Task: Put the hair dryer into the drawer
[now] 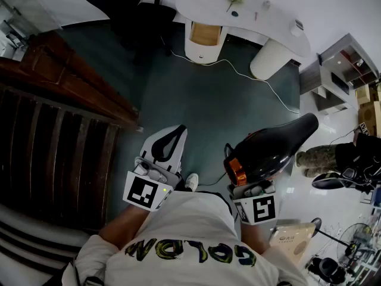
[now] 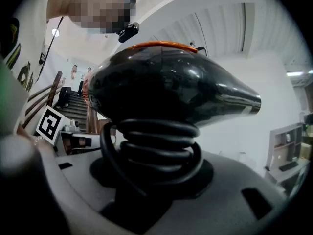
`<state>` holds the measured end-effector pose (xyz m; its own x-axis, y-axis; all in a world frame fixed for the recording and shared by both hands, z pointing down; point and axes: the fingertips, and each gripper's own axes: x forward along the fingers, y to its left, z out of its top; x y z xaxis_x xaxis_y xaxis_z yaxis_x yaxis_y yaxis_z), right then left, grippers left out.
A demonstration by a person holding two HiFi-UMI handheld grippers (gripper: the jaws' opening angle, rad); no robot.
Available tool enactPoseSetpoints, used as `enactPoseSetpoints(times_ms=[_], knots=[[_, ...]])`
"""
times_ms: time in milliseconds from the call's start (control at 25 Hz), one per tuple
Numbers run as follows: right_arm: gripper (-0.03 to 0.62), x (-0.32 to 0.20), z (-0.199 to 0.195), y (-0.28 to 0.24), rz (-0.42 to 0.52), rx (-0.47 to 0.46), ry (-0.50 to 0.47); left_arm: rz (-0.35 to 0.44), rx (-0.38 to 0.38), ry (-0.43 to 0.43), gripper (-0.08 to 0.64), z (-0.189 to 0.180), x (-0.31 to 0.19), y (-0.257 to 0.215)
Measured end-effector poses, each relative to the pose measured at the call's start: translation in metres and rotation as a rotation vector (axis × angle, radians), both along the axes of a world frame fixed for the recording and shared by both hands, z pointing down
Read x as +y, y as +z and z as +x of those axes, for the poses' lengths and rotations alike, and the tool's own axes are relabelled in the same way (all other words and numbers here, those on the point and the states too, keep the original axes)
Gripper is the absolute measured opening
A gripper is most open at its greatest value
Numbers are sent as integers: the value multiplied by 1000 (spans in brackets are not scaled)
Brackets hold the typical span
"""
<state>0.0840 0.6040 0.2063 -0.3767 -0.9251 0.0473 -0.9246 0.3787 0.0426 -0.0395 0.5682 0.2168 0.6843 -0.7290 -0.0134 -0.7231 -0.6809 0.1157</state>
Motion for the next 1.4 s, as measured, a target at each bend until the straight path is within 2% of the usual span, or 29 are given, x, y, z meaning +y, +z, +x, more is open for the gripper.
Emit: enactPoseSetpoints(times_ms=[120, 440, 720, 920, 1120, 1400], knots=[[245, -19, -11, -1, 0, 5, 6, 31, 4, 2, 17, -12, -19, -2], [249, -76, -38, -8, 5, -27, 60, 2, -2, 69, 17, -38, -70, -5], [249, -116, -42, -5, 1, -10, 78, -7, 5, 62, 17, -45, -114, -4], [249, -151, -25, 0, 3, 0, 80, 22, 6, 57, 17, -29, -155, -3], [249, -189, 6, -2, 23, 7, 82, 51, 7, 66, 17, 7, -197, -7], [249, -257, 68, 1, 23, -5, 68, 15, -28, 73, 17, 70, -262, -3]])
